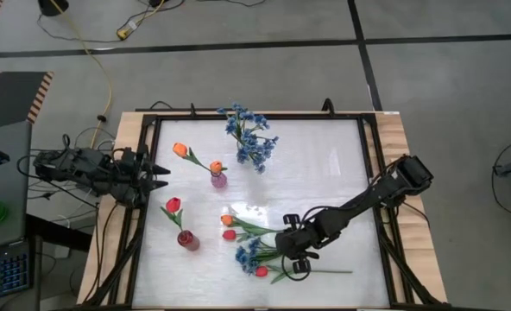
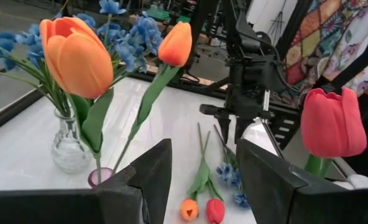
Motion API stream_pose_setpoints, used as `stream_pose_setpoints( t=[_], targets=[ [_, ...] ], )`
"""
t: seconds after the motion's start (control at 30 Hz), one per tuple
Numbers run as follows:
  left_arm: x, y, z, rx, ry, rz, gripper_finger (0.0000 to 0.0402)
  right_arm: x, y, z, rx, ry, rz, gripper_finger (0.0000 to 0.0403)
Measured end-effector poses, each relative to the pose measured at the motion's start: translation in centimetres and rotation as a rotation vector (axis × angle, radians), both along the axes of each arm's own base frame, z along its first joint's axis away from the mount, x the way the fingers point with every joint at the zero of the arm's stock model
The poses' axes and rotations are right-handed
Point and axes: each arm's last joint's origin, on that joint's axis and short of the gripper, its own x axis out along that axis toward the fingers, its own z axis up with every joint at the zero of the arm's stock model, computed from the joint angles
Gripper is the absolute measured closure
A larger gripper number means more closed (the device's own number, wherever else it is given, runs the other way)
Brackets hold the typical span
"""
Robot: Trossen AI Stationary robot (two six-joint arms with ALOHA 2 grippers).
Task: Sort flowers into vase by color
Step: Put the blue flowers into the transparent vase
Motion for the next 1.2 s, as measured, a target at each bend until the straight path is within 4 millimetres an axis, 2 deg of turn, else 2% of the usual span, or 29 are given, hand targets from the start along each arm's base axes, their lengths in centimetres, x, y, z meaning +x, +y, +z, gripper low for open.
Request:
stream_pose_setpoints(
  t=[0.2, 0.4, 0.6, 0.77, 1.07, 1.2],
  targets=[
    [0.0, 0.0, 0.0, 0.001, 0.001, 0.000, 0.0235, 0.2, -0.1, -0.7, -0.007, 0.014, -0.005, 0.0241],
    [0.0, 0.0, 0.0, 0.001, 0.002, 0.001, 0.0235, 0.8, 0.2, -3.4, -0.023, 0.074, -0.019, 0.0241],
    [0.0, 0.0, 0.0, 0.002, 0.003, 0.001, 0.0235, 1.2, 0.1, -4.8, -0.038, 0.102, -0.029, 0.0241],
    [0.0, 0.0, 0.0, 0.002, 0.003, 0.002, 0.0235, 1.3, 0.2, -4.6, -0.021, 0.115, -0.027, 0.0262],
    [0.0, 0.0, 0.0, 0.003, 0.003, 0.002, 0.0235, 2.1, 0.3, -3.1, -0.037, 0.148, -0.014, 0.0361],
    [0.0, 0.0, 0.0, 0.002, 0.003, 0.002, 0.0235, 2.7, 0.0, -1.5, -0.067, 0.174, 0.013, 0.0366]
  ],
)
